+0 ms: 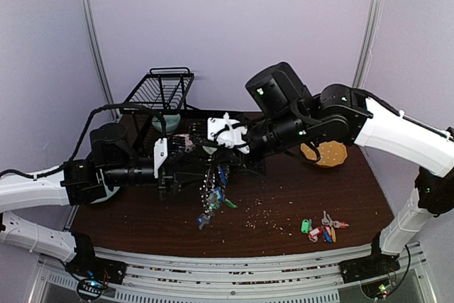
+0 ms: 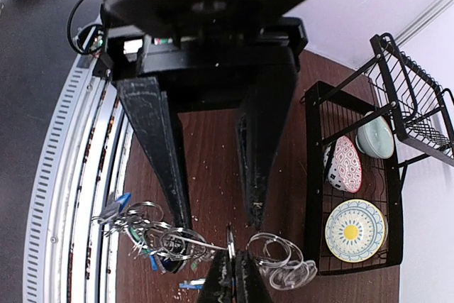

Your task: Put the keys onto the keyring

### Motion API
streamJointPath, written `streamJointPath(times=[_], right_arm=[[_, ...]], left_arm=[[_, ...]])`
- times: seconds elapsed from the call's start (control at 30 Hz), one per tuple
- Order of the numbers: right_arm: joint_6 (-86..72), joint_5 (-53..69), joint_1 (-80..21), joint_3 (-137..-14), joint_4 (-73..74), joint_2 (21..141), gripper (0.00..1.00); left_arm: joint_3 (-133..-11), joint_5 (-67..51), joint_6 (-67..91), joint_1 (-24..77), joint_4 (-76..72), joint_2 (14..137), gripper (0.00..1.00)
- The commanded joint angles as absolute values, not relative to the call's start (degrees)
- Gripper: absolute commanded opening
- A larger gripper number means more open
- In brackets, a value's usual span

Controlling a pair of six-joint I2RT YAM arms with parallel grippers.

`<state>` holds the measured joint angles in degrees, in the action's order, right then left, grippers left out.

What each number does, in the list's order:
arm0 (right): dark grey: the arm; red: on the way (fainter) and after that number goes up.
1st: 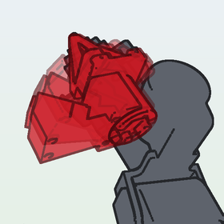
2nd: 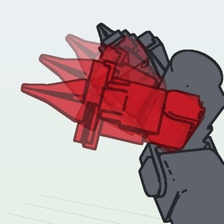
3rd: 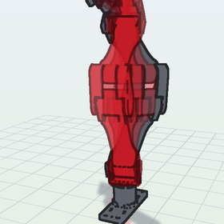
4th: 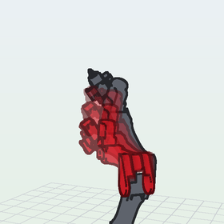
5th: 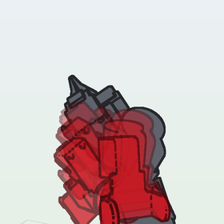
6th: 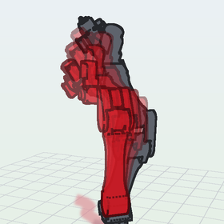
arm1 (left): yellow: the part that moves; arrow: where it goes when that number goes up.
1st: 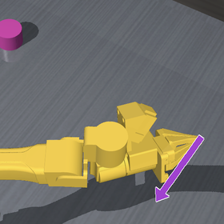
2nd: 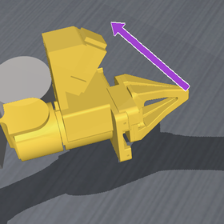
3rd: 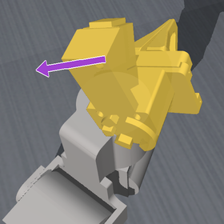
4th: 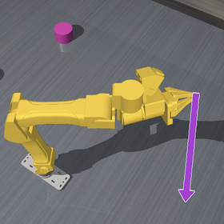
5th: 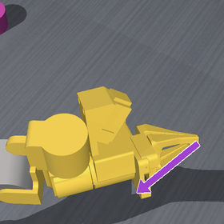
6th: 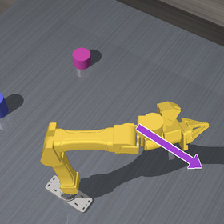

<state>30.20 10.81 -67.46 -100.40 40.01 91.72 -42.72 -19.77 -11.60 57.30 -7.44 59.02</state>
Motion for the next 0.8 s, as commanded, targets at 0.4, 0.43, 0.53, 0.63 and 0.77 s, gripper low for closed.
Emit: streamJointPath(times=[0.4, 0.43, 0.53, 0.63, 0.77], right_arm=[[34.72, 5.87, -70.57, -105.45, 43.67, 94.92, 0.00], [34.72, 6.01, -70.71, -105.49, 43.66, 94.92, 0.00], [34.63, 6.19, -70.92, -105.47, 43.28, 94.77, 0.00], [34.71, 6.38, -71.09, -105.51, 43.45, 94.94, 0.00], [34.20, 7.04, -71.28, -105.91, 42.96, 95.13, 0.00]], left_arm=[[-43.86, -23.12, -11.16, 56.87, -10.37, 58.69, 0.09], [-43.86, -22.42, -11.07, 56.87, -10.30, 58.79, 0.07], [-43.86, -20.67, -11.04, 56.87, -10.20, 59.18, 0.05], [-44.07, -18.30, -10.95, 56.87, -10.20, 59.24, 0.11], [-44.12, -16.85, -10.43, 56.87, -10.52, 59.39, 0.11]])
